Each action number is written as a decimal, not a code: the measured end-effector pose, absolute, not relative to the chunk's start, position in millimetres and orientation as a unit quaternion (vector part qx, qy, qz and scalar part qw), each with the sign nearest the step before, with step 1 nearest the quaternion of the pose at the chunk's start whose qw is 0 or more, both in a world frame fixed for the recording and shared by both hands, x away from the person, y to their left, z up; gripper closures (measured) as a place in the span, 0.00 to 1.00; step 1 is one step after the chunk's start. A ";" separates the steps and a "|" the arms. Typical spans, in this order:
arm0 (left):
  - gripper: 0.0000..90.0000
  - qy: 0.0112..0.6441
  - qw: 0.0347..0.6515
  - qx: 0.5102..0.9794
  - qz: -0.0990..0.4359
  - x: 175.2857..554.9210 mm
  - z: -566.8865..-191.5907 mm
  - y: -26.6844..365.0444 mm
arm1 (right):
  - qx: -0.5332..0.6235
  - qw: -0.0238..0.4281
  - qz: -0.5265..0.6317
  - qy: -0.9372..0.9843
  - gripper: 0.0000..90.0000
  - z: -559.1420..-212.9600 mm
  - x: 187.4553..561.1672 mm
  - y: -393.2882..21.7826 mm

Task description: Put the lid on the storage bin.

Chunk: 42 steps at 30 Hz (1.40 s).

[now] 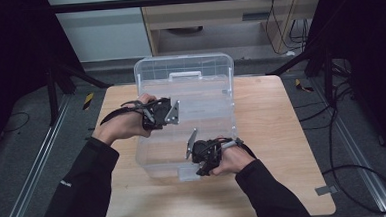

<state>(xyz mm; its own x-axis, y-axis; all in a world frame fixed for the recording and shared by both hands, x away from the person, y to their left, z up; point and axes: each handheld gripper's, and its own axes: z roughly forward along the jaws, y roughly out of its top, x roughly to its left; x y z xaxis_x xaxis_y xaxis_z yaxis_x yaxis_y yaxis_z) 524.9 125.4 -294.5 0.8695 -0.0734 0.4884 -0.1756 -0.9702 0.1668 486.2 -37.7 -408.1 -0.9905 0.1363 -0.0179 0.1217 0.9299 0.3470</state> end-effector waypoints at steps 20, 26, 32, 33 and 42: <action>0.94 -0.066 0.120 0.965 0.224 502.8 -308.1 133.3 | 0.062 0.039 0.183 0.980 0.69 -407.7 480.3 -39.1; 0.94 -0.061 0.125 0.965 0.222 500.9 -310.1 134.9 | 0.062 0.053 0.187 0.979 0.68 -407.5 476.5 -39.9; 0.94 -0.054 0.127 0.967 0.216 499.0 -312.3 134.6 | 0.078 0.054 0.220 0.971 0.67 -402.9 474.6 -45.1; 0.94 -0.054 0.127 0.967 0.216 499.0 -312.3 134.6 | 0.082 0.055 0.231 0.968 0.66 -400.3 473.3 -46.7; 0.93 -0.057 0.128 0.967 0.213 498.2 -313.6 135.2 | 0.104 0.067 0.305 0.944 0.71 -383.3 466.1 -71.3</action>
